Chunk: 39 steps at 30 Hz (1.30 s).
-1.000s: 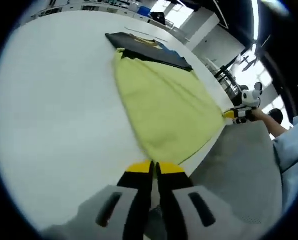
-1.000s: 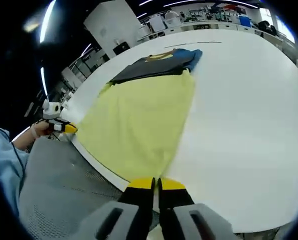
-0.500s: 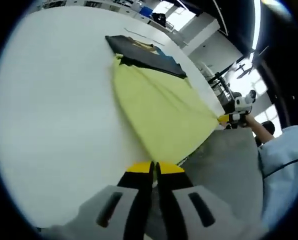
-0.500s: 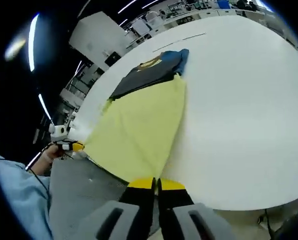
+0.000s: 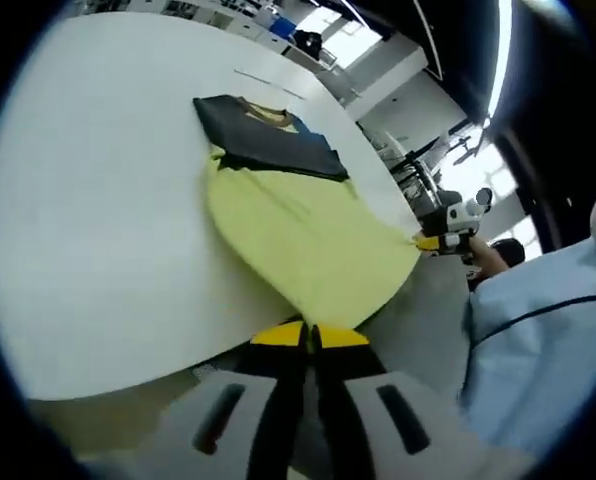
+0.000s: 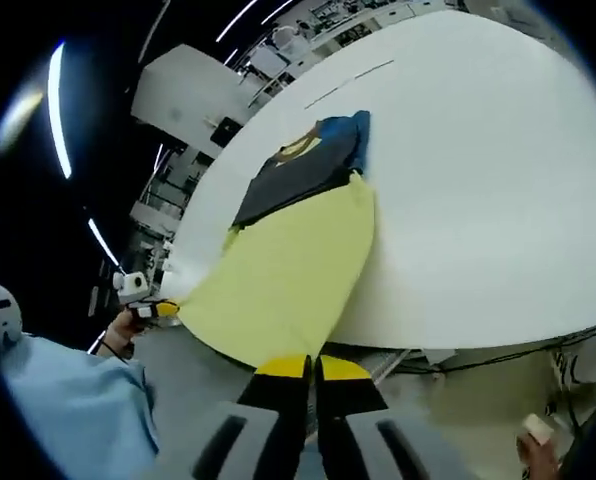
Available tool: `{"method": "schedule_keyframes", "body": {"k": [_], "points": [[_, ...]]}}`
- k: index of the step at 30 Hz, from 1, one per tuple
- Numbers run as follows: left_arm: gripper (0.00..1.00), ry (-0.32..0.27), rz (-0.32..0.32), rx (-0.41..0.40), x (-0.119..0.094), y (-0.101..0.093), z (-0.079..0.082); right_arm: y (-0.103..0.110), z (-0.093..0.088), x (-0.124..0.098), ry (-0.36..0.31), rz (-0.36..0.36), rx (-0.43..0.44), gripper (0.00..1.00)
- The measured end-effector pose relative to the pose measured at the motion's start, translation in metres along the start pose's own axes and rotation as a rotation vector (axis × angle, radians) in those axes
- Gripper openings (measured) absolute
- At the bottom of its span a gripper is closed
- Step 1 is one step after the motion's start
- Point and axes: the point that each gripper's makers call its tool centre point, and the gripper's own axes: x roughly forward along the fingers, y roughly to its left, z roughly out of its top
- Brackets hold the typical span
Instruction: Fold the garment on the visible template until the final outline fits inside the template.
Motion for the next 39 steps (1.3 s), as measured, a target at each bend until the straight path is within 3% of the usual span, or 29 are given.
{"method": "schedule_keyframes", "body": {"k": [4, 8, 11, 14, 19, 23, 29, 34, 39], "points": [[0.0, -0.015, -0.002, 0.009, -0.002, 0.0, 0.009, 0.012, 0.01, -0.001, -0.036, 0.057, 0.044, 0.0], [0.0, -0.072, -0.014, 0.034, -0.004, -0.001, 0.036, 0.027, 0.036, -0.004, -0.093, 0.112, 0.055, 0.0], [0.0, -0.133, -0.049, 0.1, -0.004, -0.001, 0.069, 0.037, 0.058, -0.004, -0.131, 0.16, 0.054, 0.0], [0.0, -0.162, -0.054, 0.107, -0.003, 0.006, 0.1, 0.046, 0.09, -0.002, -0.18, 0.224, 0.064, 0.0], [0.0, -0.274, -0.08, 0.138, 0.001, 0.019, 0.163, 0.051, 0.159, 0.006, -0.288, 0.282, 0.086, 0.0], [0.0, -0.3, -0.037, 0.171, 0.02, 0.049, 0.204, 0.032, 0.199, 0.027, -0.302, 0.227, 0.058, 0.0], [0.0, -0.309, 0.002, 0.15, 0.046, 0.078, 0.238, 0.012, 0.262, 0.041, -0.384, 0.209, 0.074, 0.0], [0.0, -0.297, 0.063, 0.144, 0.059, 0.102, 0.26, 0.004, 0.292, 0.054, -0.415, 0.183, 0.065, 0.0], [0.0, -0.317, 0.097, 0.117, 0.069, 0.119, 0.277, -0.007, 0.308, 0.068, -0.424, 0.158, 0.069, 0.0]]}}
